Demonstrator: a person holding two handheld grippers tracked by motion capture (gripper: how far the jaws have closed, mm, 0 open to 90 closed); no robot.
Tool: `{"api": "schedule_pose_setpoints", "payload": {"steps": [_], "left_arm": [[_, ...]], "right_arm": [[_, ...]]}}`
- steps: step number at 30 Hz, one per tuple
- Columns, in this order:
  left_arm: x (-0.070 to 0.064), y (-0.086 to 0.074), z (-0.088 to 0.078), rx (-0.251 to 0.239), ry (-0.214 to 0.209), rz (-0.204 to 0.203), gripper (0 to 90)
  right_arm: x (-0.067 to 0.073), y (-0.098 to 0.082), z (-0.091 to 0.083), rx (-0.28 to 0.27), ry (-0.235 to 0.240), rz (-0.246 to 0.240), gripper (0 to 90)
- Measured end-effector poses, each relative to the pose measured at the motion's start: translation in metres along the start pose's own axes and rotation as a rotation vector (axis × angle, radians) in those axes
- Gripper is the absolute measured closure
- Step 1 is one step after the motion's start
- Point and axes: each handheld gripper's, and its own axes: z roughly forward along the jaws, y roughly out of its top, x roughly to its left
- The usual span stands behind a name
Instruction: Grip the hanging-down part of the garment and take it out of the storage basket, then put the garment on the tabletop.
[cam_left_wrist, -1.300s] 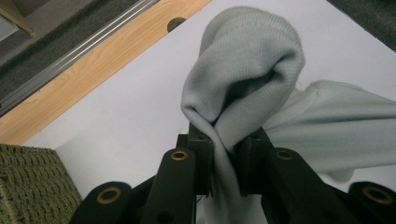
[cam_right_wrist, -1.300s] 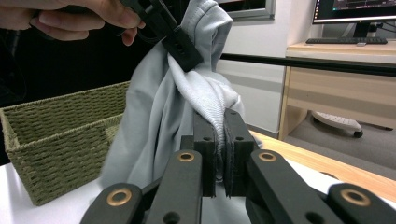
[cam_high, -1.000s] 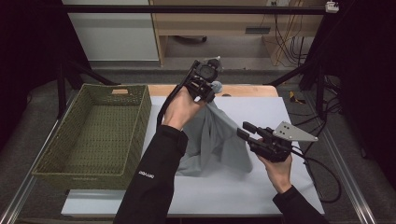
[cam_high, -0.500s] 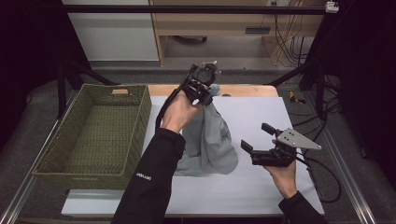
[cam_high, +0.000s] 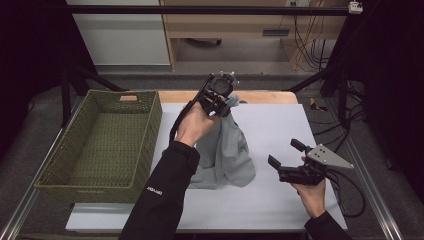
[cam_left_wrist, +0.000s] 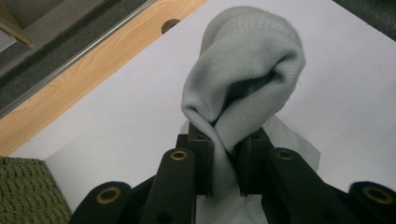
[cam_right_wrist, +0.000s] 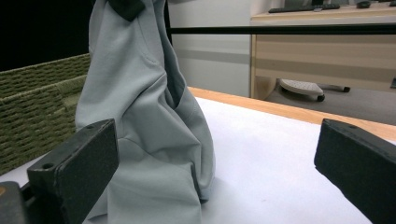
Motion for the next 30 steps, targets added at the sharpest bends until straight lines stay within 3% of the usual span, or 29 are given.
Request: {"api": "schedule_pose_setpoints", "payload": {"steps": [7, 10, 12, 16, 19, 27, 30], "left_arm": [[-0.007, -0.018, 0.011, -0.049, -0.026, 0.034, 77.3], [-0.007, -0.029, 0.016, -0.081, -0.039, 0.023, 77.1], [-0.005, -0.036, 0.018, -0.099, -0.047, 0.036, 77.0], [-0.004, -0.051, 0.025, -0.142, -0.072, 0.013, 76.6], [-0.003, -0.061, 0.031, -0.144, -0.085, 0.01, 76.4], [-0.014, -0.076, 0.057, -0.109, -0.116, 0.026, 75.8], [-0.018, -0.075, 0.058, -0.125, -0.114, 0.032, 68.9]], "right_arm": [[-0.002, -0.007, -0.002, 0.004, 0.011, -0.029, 0.5], [-0.001, -0.009, -0.001, 0.006, 0.014, -0.005, 0.5], [0.0, -0.01, -0.002, 0.012, 0.022, -0.011, 0.5], [0.0, -0.014, -0.002, 0.016, 0.02, -0.02, 0.5], [0.0, -0.015, -0.003, 0.019, 0.026, 0.003, 0.5], [-0.004, -0.019, -0.006, 0.025, 0.022, 0.004, 0.5], [-0.004, -0.018, -0.006, 0.02, 0.024, 0.016, 0.5]]}}
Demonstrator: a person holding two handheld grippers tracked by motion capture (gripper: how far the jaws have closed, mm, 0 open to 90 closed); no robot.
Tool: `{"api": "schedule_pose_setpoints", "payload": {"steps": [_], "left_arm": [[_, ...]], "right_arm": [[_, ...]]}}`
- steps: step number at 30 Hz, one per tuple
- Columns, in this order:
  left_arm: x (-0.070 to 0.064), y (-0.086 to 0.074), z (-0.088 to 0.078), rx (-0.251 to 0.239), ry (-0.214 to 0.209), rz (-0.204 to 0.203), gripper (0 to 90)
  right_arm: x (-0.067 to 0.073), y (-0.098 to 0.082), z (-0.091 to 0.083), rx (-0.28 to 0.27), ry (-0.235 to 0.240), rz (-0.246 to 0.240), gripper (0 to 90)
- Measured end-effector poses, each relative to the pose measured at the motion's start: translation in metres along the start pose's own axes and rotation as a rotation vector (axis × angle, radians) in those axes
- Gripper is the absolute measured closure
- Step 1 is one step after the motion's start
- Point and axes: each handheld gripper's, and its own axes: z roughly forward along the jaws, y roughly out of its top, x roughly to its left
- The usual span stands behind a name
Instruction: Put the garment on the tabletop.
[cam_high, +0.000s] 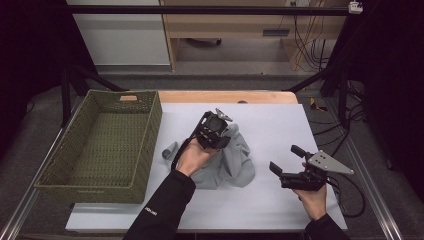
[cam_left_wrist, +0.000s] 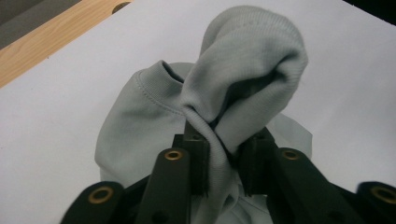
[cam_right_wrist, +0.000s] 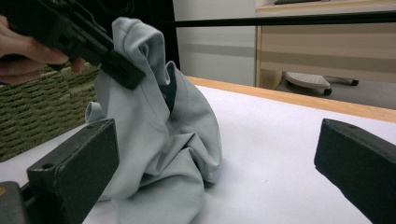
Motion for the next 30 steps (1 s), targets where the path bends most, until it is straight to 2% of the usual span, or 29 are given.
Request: {"api": "schedule_pose_setpoints", "payload": {"steps": [1, 3, 5, 7, 9, 13, 16, 20, 23, 28, 30], "left_arm": [[-0.001, 0.001, -0.002, -0.017, -0.007, -0.009, 61.8], [-0.002, 0.003, -0.009, -0.037, -0.014, -0.001, 46.6], [-0.003, 0.004, -0.019, -0.073, 0.01, 0.019, 32.8], [-0.005, 0.004, -0.026, -0.121, 0.021, 0.014, 30.6], [-0.006, 0.003, -0.035, -0.177, 0.02, 0.007, 23.2], [-0.007, -0.003, -0.045, -0.252, 0.018, -0.014, 16.5], [-0.008, -0.013, -0.049, -0.304, 0.013, -0.023, 14.7], [-0.008, -0.03, -0.053, -0.376, 0.009, -0.032, 12.9], [-0.005, -0.046, -0.055, -0.439, -0.012, -0.038, 11.8], [-0.006, -0.072, -0.054, -0.496, 0.011, -0.044, 9.5], [-0.007, -0.084, -0.055, -0.527, 0.034, -0.04, 8.6]], "right_arm": [[0.0, 0.0, 0.0, -0.002, 0.004, -0.002, 0.5], [-0.001, 0.0, 0.0, -0.001, 0.008, -0.004, 0.5], [0.0, 0.0, 0.0, -0.003, 0.01, 0.005, 0.5], [0.001, 0.0, 0.0, 0.0, 0.008, 0.011, 0.5], [0.001, 0.0, 0.0, 0.002, 0.012, 0.014, 0.5], [0.0, 0.0, 0.0, 0.002, 0.017, 0.007, 0.5], [0.0, 0.0, 0.0, 0.004, 0.014, 0.01, 0.5], [0.0, 0.0, 0.001, 0.003, 0.014, 0.012, 0.5], [0.001, -0.001, 0.002, 0.009, 0.01, 0.015, 0.5], [0.001, -0.001, 0.002, 0.008, 0.016, 0.011, 0.5], [0.001, -0.002, 0.003, 0.008, 0.016, 0.01, 0.5]]}}
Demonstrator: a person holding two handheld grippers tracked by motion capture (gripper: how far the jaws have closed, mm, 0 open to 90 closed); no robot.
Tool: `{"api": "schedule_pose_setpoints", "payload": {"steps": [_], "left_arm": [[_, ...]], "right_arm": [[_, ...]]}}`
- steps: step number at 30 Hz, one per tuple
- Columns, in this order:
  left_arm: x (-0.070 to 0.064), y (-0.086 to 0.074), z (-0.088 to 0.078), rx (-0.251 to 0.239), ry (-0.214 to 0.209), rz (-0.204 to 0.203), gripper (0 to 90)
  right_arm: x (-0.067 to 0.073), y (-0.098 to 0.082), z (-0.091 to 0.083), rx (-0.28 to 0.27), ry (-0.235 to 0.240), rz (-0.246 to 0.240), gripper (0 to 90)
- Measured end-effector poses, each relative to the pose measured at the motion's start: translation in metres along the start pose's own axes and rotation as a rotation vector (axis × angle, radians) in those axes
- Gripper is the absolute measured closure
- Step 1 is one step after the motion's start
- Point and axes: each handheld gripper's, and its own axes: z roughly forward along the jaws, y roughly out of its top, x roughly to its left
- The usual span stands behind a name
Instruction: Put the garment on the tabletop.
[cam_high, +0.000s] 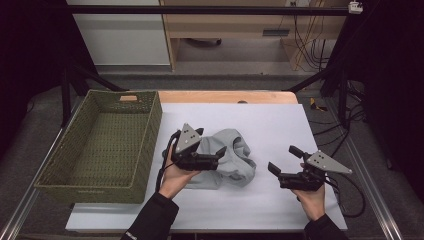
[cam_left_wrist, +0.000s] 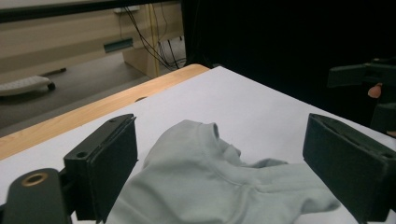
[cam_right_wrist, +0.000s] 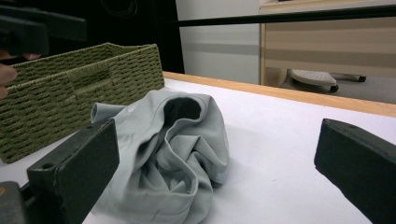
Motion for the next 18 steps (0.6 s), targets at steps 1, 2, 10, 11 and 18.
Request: {"api": "schedule_pose_setpoints", "payload": {"steps": [1, 2, 10, 11, 18], "left_arm": [[0.0, -0.005, -0.003, -0.017, -0.004, -0.003, 8.6], [0.0, -0.009, -0.006, -0.037, -0.006, -0.009, 8.4], [0.003, -0.038, -0.017, -0.055, -0.002, -0.033, 6.3], [0.003, -0.041, -0.02, -0.055, 0.002, -0.036, 6.1], [0.006, -0.057, -0.031, -0.068, 0.024, -0.051, 4.6]], "right_arm": [[0.0, 0.0, 0.0, 0.0, -0.003, 0.0, 0.5], [0.0, 0.0, 0.0, 0.003, -0.001, 0.003, 0.5], [0.001, -0.002, 0.001, 0.008, -0.007, -0.005, 0.4], [0.001, -0.002, 0.001, 0.01, -0.01, 0.0, 0.4], [-0.001, -0.005, 0.0, 0.014, -0.006, 0.001, 0.5]]}}
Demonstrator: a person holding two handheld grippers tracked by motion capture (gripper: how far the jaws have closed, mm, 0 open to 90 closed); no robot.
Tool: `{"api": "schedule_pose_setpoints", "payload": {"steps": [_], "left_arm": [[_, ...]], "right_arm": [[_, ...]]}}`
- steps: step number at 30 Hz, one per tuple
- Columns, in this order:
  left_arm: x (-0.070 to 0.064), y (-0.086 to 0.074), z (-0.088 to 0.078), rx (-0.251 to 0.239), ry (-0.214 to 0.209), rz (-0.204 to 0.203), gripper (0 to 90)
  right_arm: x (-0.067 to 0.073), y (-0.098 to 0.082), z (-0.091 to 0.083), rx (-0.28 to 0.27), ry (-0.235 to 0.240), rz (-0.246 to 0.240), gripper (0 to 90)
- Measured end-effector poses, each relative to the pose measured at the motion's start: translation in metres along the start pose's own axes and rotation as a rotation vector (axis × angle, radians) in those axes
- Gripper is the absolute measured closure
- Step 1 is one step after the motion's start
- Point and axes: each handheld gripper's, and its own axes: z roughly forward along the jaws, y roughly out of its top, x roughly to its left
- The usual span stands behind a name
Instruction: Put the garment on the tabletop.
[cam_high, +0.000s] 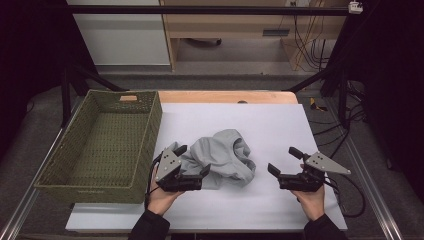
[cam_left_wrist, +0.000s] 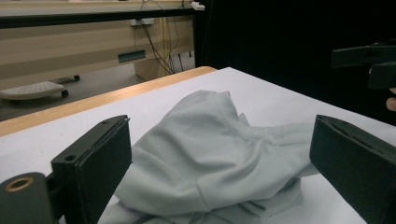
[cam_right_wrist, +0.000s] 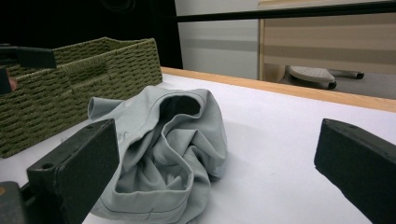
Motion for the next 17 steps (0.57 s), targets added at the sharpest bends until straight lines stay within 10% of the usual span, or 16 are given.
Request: {"api": "schedule_pose_setpoints", "payload": {"steps": [17], "left_arm": [[0.01, -0.01, -0.015, -0.011, 0.015, -0.014, 3.9]], "right_arm": [[-0.002, -0.003, -0.001, 0.003, 0.011, -0.01, 0.5]]}}
